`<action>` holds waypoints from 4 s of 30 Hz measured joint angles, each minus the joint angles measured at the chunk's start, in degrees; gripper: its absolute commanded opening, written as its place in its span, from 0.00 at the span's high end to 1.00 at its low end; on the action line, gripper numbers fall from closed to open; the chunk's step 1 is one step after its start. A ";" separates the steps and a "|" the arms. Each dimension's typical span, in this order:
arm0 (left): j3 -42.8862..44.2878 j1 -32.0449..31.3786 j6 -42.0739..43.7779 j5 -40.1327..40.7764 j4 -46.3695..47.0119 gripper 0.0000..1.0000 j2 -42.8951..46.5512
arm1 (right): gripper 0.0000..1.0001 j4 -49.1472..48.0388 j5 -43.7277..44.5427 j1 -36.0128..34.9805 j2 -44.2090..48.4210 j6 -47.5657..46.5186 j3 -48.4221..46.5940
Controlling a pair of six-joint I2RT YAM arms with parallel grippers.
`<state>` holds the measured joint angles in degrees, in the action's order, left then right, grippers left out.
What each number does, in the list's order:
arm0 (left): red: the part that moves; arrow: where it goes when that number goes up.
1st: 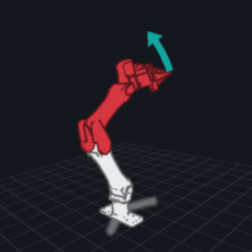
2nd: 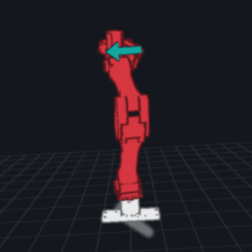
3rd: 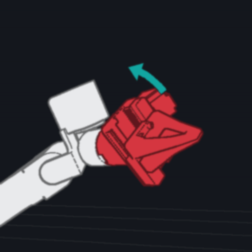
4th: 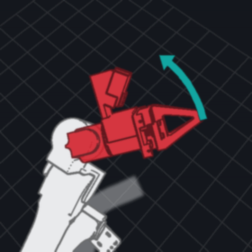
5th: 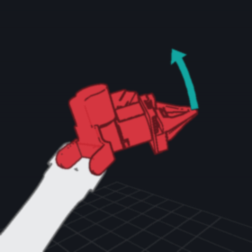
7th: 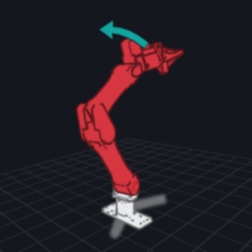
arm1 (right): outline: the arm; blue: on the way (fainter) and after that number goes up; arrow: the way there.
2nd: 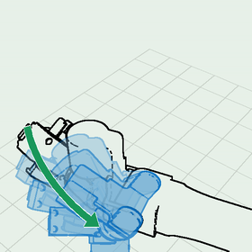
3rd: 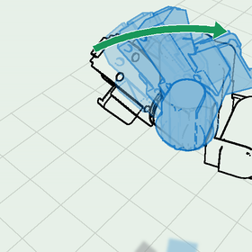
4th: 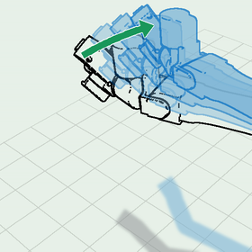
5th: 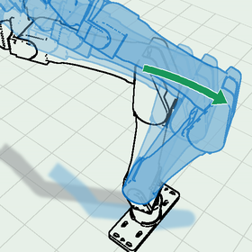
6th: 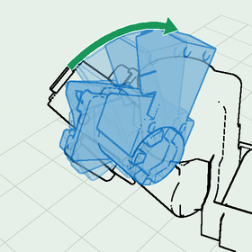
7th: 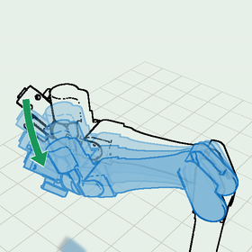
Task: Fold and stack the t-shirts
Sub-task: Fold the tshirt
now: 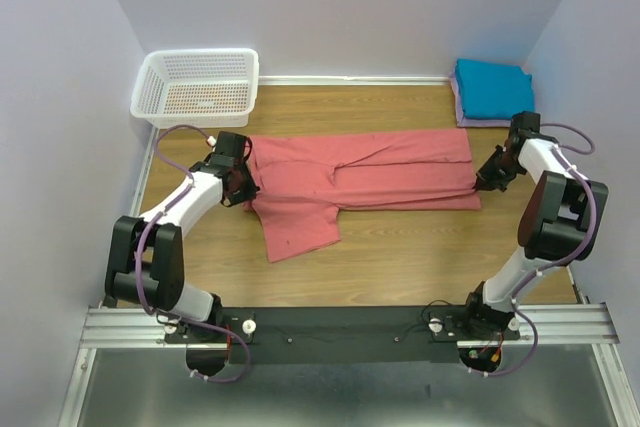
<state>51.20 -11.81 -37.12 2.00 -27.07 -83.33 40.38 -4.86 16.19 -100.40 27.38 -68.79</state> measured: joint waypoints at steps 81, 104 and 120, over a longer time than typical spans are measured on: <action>-2.01 -34.10 -12.15 14.21 -1.66 1.00 -5.95 | 0.11 -5.88 -3.52 -20.00 28.70 -5.44 20.63; 38.21 -18.32 8.68 24.33 -5.35 1.00 -26.43 | 0.03 -4.15 -5.79 -20.00 25.79 -8.20 16.41; 46.84 -16.17 12.02 24.57 -2.29 0.68 -35.85 | 0.03 -4.26 -5.27 -20.37 20.33 -9.01 13.22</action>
<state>98.04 -27.99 -25.10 26.57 -29.36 -119.17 36.12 -10.13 -4.19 -80.07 18.37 -55.57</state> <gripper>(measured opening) 0.165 0.971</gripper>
